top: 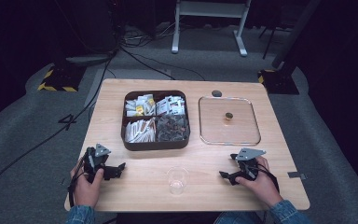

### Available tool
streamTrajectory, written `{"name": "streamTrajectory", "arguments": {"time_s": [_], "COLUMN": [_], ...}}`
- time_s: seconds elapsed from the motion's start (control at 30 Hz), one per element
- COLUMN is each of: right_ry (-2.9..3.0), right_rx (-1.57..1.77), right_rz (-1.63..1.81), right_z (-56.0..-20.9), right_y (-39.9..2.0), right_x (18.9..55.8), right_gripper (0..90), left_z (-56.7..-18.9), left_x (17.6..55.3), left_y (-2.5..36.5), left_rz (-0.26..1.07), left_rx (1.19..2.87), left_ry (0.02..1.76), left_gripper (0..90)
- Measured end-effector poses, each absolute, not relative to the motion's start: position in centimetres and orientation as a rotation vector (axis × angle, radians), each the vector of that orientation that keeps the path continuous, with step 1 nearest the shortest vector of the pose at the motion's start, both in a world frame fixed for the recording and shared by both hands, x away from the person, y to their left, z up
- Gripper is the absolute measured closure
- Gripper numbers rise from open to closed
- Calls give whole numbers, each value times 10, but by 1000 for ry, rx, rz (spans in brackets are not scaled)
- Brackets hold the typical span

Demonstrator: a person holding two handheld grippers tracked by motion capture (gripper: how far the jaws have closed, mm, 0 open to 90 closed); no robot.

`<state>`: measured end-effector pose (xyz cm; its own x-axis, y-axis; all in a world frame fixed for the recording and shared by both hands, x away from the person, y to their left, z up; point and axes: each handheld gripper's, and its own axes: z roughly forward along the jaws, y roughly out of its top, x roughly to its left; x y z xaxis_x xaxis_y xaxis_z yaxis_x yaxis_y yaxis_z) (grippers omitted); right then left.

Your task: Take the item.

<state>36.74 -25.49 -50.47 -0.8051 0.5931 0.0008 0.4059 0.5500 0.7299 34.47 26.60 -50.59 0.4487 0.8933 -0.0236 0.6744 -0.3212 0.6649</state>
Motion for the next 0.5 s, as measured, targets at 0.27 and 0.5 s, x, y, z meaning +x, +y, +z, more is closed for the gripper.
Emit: {"name": "streamTrajectory", "arguments": {"time_s": [0.27,0.5], "right_ry": [2543,2540], "right_rx": [833,839], "right_rz": [1100,1097], "right_z": [-505,-505], "right_y": [-255,-255], "right_x": [367,366], "right_gripper": [106,106], "left_z": [-506,-506], "left_x": [345,345], "left_y": [266,267], "left_rz": [463,459], "left_rx": [2099,2104], "left_ry": [1300,1292], "left_gripper": [0,0]}}
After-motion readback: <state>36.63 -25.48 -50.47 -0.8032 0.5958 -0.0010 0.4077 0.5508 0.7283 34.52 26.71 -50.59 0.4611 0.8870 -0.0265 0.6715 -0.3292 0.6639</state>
